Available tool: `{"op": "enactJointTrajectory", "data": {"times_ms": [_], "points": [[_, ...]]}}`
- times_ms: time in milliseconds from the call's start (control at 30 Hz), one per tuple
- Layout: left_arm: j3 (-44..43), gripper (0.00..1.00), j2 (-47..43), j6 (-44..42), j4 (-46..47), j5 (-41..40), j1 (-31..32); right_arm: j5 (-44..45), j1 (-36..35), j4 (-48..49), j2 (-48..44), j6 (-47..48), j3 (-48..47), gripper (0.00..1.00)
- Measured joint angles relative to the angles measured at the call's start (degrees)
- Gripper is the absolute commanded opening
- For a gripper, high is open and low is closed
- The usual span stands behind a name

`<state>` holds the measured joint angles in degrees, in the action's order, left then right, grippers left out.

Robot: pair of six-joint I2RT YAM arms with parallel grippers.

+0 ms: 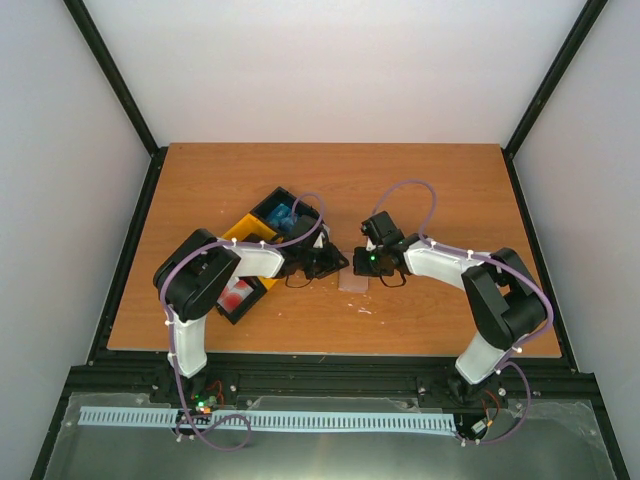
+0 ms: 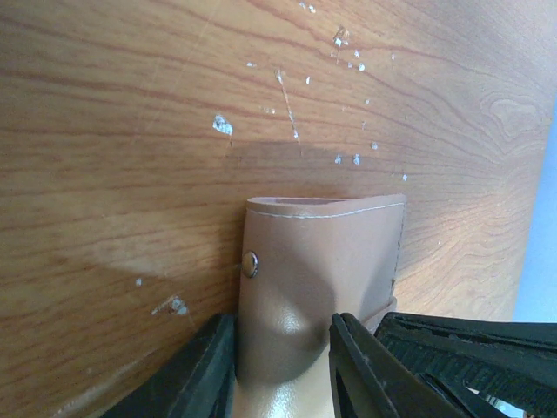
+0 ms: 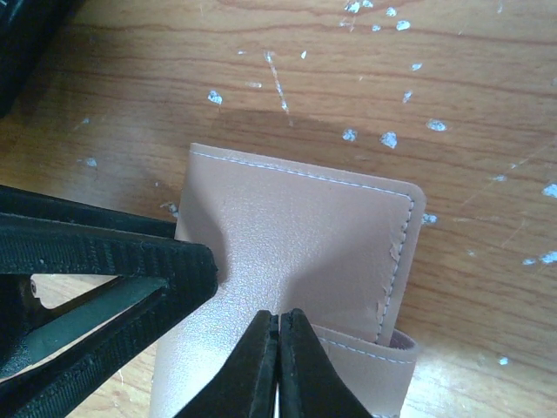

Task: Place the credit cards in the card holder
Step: Close the card holder at the center of the board.

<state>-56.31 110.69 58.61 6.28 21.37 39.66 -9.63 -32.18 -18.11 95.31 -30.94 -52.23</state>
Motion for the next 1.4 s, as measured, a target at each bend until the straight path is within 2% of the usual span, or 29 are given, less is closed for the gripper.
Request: {"op": "enactJointTrajectory", "data": {"times_ms": [500,1400], "points": [[-0.02,0.32,0.02,0.00,0.02,0.02,0.00,0.42,0.00,1.68,-2.84,-1.09,1.95,0.03],[0.00,0.32,0.04,0.00,0.02,0.02,0.00,-1.01,0.00,6.47,-0.59,-2.14,3.65,0.03]]}}
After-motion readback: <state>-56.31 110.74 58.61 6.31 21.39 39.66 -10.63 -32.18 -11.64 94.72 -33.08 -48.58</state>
